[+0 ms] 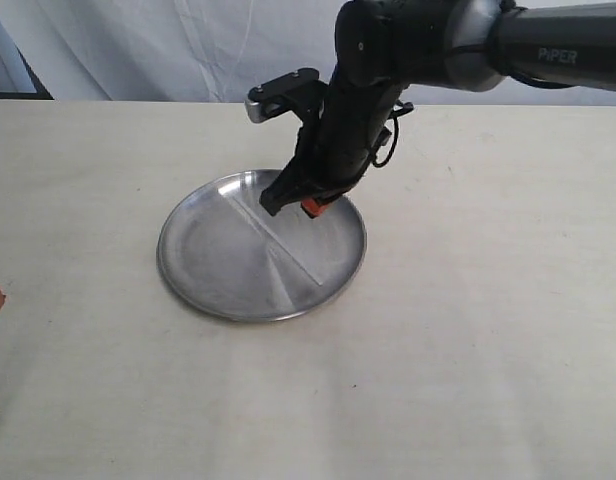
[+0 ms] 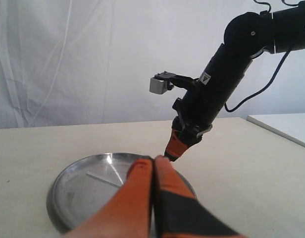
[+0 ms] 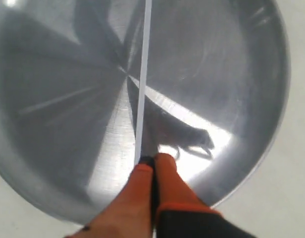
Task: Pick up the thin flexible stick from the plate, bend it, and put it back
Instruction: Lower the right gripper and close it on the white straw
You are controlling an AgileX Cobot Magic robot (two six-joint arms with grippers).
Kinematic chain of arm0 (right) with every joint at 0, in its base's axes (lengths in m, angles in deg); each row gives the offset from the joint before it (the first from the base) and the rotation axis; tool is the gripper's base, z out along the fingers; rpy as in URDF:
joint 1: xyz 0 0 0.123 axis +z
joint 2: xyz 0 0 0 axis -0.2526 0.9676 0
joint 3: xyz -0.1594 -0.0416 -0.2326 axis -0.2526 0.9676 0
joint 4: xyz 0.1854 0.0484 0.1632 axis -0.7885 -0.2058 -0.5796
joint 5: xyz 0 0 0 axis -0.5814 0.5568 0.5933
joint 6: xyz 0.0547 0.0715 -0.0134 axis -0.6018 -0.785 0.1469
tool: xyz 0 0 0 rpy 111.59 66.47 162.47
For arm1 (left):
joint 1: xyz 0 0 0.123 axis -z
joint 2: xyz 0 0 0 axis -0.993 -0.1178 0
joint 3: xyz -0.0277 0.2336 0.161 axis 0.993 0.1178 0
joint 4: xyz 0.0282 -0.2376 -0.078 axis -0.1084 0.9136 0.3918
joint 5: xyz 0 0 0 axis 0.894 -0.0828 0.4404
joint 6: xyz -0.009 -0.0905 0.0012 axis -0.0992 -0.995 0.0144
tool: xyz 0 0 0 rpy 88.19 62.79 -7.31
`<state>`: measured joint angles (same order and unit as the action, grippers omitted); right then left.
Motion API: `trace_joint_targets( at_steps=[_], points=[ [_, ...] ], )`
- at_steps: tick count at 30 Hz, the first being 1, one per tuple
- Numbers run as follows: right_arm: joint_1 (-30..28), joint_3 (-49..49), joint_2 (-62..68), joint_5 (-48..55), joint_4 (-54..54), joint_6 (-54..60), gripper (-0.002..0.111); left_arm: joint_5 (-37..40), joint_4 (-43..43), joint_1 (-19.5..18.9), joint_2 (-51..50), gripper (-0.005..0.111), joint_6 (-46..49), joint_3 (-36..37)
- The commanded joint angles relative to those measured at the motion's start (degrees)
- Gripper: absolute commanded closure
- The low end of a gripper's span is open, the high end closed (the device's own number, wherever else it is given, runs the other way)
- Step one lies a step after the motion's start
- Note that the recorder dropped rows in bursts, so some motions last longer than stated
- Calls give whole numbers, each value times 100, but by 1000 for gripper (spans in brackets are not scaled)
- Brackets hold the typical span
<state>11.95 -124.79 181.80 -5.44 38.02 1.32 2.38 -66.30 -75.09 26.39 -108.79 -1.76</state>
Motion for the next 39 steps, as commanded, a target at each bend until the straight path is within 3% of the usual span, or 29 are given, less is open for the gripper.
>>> trace_joint_targets(
  at_steps=[1, 6, 11, 13, 16, 21, 27, 32, 39],
  points=[
    [-16, 41, 375, -207, -7, 87, 109, 26, -14, 1, 21, 107, 0, 29],
    [-16, 41, 835, -778, 238, 87, 103, 26, -14, 1, 21, 107, 0, 29],
    [-16, 41, 985, -1109, 206, -88, 65, 26, -14, 1, 21, 107, 0, 29],
    [-16, 41, 1010, -1220, 253, -164, 58, 26, -14, 1, 21, 107, 0, 29],
    [-16, 41, 1056, -1309, 455, -222, 65, 26, -14, 1, 21, 107, 0, 29],
    [-16, 41, 1289, -1150, 739, -320, 88, 26, -14, 1, 21, 107, 0, 29],
    [-16, 41, 1588, -498, 739, -320, 82, 26, -14, 1, 21, 107, 0, 29],
    [-16, 41, 1667, -246, 727, -268, 109, 26, -14, 1, 21, 107, 0, 29],
    [-16, 41, 1343, -269, 279, -257, 109, 26, -14, 1, 21, 107, 0, 29]
  ],
)
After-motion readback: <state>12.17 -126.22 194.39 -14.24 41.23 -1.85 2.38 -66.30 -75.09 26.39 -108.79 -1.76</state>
